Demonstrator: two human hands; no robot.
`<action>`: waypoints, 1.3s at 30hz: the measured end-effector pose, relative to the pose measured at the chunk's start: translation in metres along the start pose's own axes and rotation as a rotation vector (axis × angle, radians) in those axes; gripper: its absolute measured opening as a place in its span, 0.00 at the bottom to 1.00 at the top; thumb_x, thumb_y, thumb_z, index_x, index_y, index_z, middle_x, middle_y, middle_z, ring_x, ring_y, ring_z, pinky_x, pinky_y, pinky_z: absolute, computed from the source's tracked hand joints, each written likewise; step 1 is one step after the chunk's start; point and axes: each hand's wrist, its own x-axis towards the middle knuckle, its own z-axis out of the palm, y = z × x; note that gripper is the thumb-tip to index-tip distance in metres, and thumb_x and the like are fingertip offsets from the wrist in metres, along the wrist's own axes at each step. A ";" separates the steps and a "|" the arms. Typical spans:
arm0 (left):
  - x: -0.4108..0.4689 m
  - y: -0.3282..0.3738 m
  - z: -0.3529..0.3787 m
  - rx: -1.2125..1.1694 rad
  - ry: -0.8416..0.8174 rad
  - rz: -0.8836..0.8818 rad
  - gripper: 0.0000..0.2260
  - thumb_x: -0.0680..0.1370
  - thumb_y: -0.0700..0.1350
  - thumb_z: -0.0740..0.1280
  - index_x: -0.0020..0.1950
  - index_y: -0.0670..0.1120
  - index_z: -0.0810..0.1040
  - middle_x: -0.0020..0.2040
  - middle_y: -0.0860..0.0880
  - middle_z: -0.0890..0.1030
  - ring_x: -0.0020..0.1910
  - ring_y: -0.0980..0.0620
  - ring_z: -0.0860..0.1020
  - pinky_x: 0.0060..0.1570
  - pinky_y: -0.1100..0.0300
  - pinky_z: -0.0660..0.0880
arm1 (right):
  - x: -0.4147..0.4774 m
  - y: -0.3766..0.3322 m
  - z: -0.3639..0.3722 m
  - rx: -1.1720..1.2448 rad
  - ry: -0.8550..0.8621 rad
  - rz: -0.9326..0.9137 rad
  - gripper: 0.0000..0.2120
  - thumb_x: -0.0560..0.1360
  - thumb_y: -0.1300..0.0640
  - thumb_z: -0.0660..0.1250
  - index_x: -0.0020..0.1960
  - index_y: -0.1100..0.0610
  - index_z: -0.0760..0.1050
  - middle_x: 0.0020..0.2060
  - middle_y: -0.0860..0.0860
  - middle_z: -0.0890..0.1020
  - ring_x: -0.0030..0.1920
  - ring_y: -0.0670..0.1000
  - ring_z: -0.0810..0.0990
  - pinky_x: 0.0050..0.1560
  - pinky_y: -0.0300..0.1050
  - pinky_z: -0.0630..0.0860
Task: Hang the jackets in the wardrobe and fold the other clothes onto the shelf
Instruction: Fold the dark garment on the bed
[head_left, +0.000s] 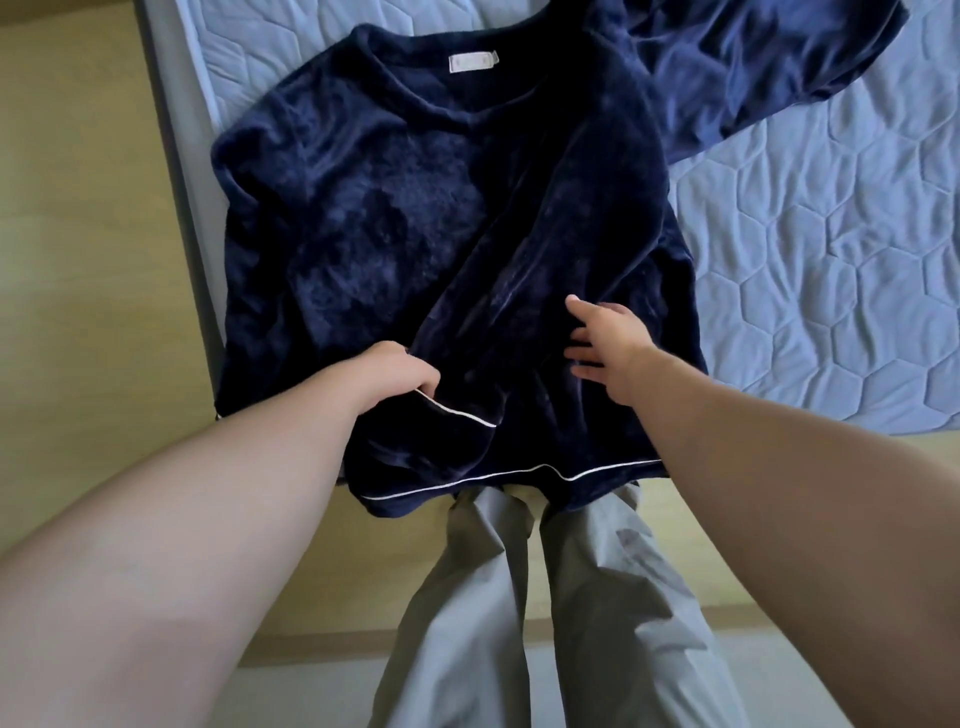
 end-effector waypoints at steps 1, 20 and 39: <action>0.003 0.001 -0.003 0.039 -0.004 -0.004 0.18 0.58 0.47 0.76 0.45 0.44 0.83 0.42 0.44 0.85 0.40 0.44 0.84 0.36 0.55 0.83 | 0.001 -0.001 0.002 0.017 -0.007 0.010 0.34 0.76 0.43 0.72 0.77 0.49 0.62 0.57 0.50 0.78 0.53 0.53 0.82 0.55 0.54 0.81; 0.003 0.076 0.000 0.464 0.213 0.061 0.21 0.76 0.40 0.65 0.68 0.38 0.72 0.63 0.38 0.78 0.54 0.40 0.79 0.45 0.54 0.75 | 0.017 -0.006 0.000 0.182 0.009 0.077 0.14 0.72 0.66 0.68 0.55 0.55 0.78 0.55 0.54 0.82 0.53 0.55 0.83 0.46 0.49 0.80; 0.026 0.378 -0.034 -0.393 0.342 0.444 0.24 0.82 0.58 0.63 0.73 0.47 0.70 0.52 0.56 0.74 0.51 0.53 0.76 0.46 0.67 0.73 | 0.074 -0.120 -0.093 0.963 -0.336 0.056 0.15 0.79 0.50 0.66 0.61 0.57 0.81 0.56 0.57 0.85 0.56 0.61 0.85 0.63 0.60 0.78</action>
